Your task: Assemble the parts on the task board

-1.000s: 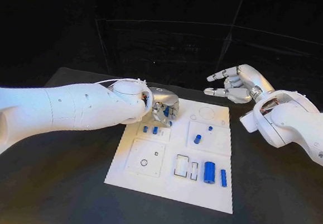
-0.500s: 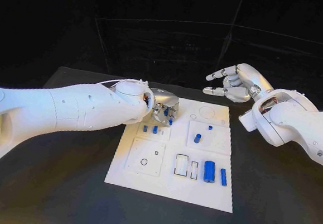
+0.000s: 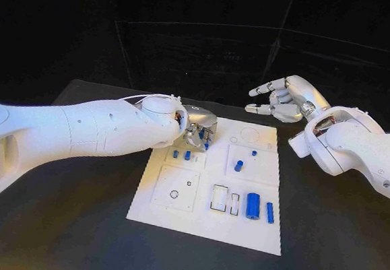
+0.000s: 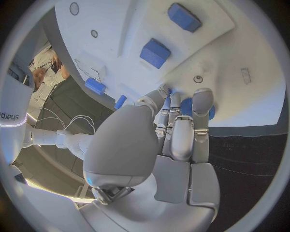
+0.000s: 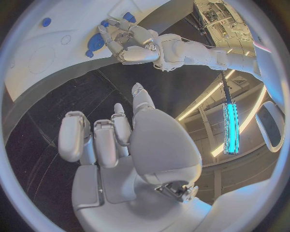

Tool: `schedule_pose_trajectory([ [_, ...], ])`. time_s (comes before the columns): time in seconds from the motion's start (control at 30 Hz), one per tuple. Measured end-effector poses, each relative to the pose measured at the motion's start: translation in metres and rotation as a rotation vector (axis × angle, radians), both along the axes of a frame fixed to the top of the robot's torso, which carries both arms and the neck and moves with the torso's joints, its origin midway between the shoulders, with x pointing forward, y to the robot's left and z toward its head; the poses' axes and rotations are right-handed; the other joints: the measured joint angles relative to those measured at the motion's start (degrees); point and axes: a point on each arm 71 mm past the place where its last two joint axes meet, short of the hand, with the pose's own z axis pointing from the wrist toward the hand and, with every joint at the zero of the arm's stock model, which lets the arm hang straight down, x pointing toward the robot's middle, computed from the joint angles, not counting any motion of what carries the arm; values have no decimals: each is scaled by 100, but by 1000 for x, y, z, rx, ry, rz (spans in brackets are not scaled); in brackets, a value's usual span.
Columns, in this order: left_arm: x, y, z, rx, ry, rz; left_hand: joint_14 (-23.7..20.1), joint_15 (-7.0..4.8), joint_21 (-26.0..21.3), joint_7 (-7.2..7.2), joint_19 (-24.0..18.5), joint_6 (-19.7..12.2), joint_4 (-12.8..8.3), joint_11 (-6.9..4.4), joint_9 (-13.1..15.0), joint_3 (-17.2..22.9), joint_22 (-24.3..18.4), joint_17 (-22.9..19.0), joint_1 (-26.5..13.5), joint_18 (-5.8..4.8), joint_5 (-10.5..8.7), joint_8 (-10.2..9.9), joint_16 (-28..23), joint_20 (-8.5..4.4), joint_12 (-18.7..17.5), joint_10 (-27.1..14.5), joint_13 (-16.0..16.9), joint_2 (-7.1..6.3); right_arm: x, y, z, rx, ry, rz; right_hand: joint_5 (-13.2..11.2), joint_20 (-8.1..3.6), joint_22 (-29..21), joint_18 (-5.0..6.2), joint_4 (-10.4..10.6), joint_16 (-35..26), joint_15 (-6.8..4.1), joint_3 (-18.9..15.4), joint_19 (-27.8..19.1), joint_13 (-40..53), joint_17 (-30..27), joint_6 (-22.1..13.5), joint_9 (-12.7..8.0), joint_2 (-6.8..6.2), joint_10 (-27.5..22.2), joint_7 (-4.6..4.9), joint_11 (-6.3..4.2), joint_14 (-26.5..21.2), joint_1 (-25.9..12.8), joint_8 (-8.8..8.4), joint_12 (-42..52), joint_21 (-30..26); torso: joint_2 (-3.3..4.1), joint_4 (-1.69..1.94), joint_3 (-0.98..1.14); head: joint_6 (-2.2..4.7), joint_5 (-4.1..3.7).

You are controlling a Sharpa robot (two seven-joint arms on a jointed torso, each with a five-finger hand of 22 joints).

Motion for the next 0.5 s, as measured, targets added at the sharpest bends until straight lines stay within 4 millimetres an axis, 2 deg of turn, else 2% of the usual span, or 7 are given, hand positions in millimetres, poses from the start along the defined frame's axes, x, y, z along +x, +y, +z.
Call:
schedule_pose_trajectory([
  [0.1, -1, -2, -1, -1, 1, -2, 10, -11, 84, -5, 54, 90, 15, -17, -5, 51, 93, -28, -29, -4, -1, -2, 0, -14, -15, 109, -26, 29, 0, 0, 0, 0, 0, 1, 0, 0, 0, 0, 0, 0, 0, 0, 0, 1, 0, 0, 0, 0, 0, 0, 0, 0, 0, 0, 0, 0, 1, 1, -1, -7, 0],
  [0.17, -1, -2, -1, -3, 0, -2, 21, -21, 135, -17, 92, 159, 12, -33, -9, 121, 151, -46, -61, -92, -1, -17, 0, -11, -50, 197, -34, 61, 0, 1, 0, 0, 0, 1, 0, 0, 0, 0, 0, 0, 0, 0, 0, 2, 0, 0, 0, 0, 0, 0, 0, 0, 0, 0, 0, 0, 1, 1, -1, -12, 0],
  [0.5, -6, 6, -3, -38, -28, 1, 19, -62, 353, -13, 197, 316, -73, -63, -10, 373, 407, -174, -26, -91, -3, -62, -30, -69, -178, 390, -38, 103, 0, 0, 0, 0, 0, 1, 0, 0, 0, 0, 0, 0, 0, 0, 0, 7, -1, 0, 0, 0, -1, 0, 0, 0, 0, -1, 0, 0, -3, 8, -2, 3, 0],
])
